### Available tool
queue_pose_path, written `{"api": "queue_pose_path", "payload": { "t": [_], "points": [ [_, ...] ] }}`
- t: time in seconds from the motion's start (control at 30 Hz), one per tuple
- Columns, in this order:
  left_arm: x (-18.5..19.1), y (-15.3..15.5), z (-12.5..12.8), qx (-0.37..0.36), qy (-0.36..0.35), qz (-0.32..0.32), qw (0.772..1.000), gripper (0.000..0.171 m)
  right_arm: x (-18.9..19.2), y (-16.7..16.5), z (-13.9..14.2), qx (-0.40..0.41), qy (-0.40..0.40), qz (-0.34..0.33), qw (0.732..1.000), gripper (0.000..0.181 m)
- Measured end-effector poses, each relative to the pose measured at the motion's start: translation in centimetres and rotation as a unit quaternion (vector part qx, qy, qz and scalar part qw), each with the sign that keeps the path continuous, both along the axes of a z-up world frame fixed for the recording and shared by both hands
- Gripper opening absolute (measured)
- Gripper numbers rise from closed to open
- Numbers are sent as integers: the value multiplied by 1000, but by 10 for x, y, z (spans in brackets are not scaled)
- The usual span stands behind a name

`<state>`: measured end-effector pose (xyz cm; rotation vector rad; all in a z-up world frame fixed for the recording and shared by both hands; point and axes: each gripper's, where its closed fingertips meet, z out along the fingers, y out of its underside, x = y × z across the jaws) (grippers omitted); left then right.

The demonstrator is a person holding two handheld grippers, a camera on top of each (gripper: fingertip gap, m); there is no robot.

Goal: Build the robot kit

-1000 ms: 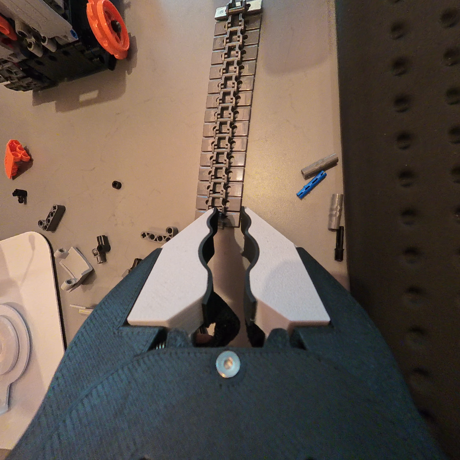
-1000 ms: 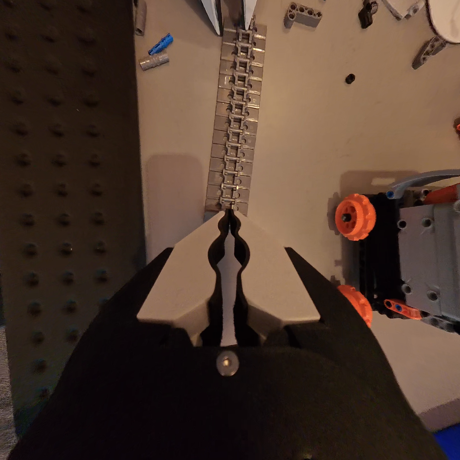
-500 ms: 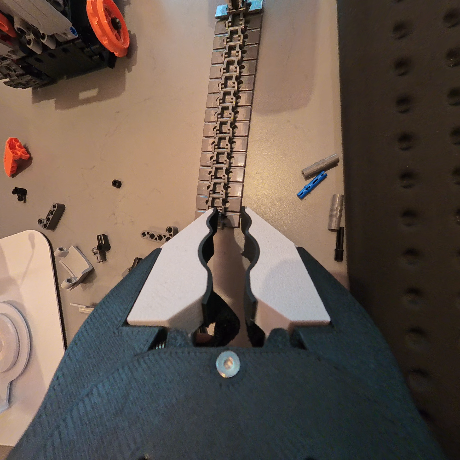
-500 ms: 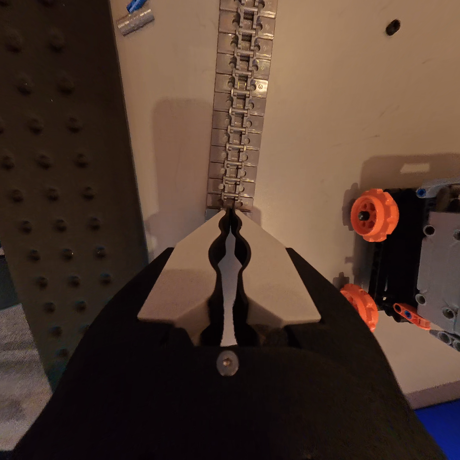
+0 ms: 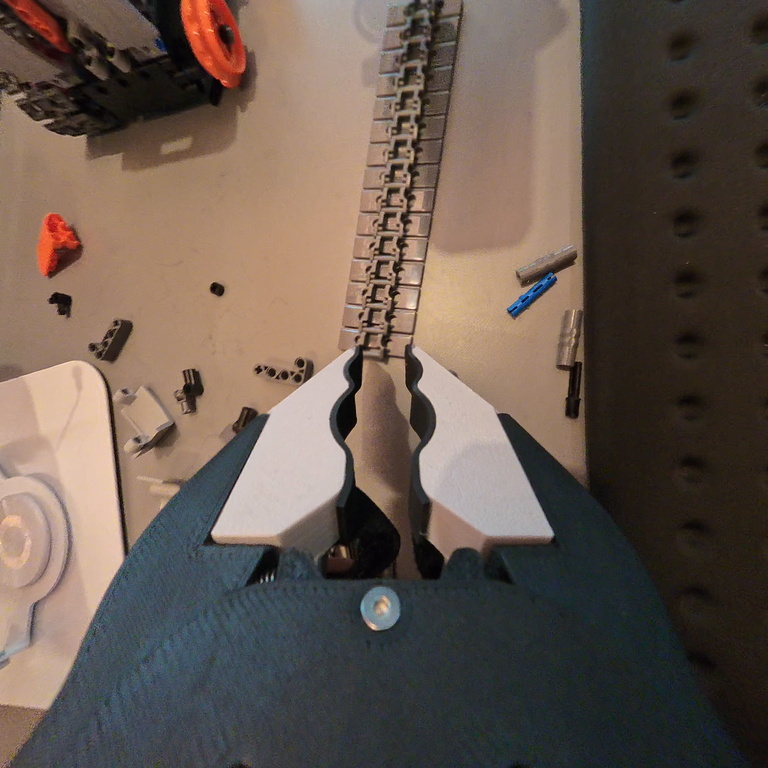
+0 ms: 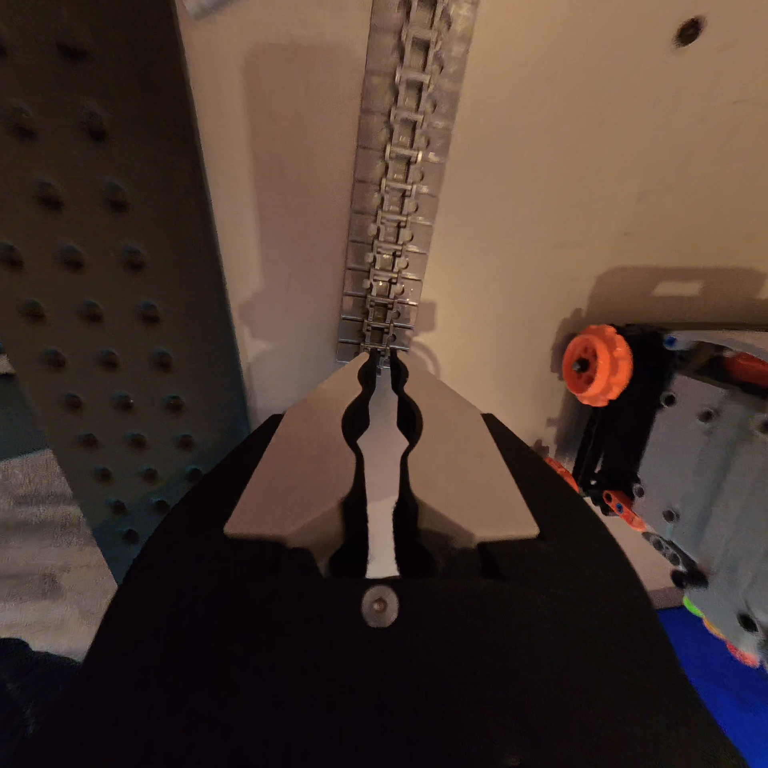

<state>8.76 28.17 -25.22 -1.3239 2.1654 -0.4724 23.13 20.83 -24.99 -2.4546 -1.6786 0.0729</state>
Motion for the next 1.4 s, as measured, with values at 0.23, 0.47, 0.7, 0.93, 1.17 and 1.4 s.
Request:
{"api": "queue_pose_path", "payload": {
  "t": [0.23,0.47,0.7,0.93,1.17,1.4],
  "points": [
    [-39,71,51,50,-80,128,987,17,-46,45,53,133,101,-15,986,10],
    [-82,122,50,83,-67,230,967,16,-131,104,47,160,167,22,973,13],
    [-86,112,32,62,-31,213,975,17,-174,148,15,150,168,62,972,17],
    [-79,103,25,51,-20,191,980,17,-161,180,6,111,186,-36,976,14],
    [-75,98,21,43,-15,178,983,17,-166,175,0,86,213,-93,969,23],
    [-73,94,19,45,-11,172,984,17,-170,177,-9,89,211,-109,967,15]
  ]
}}
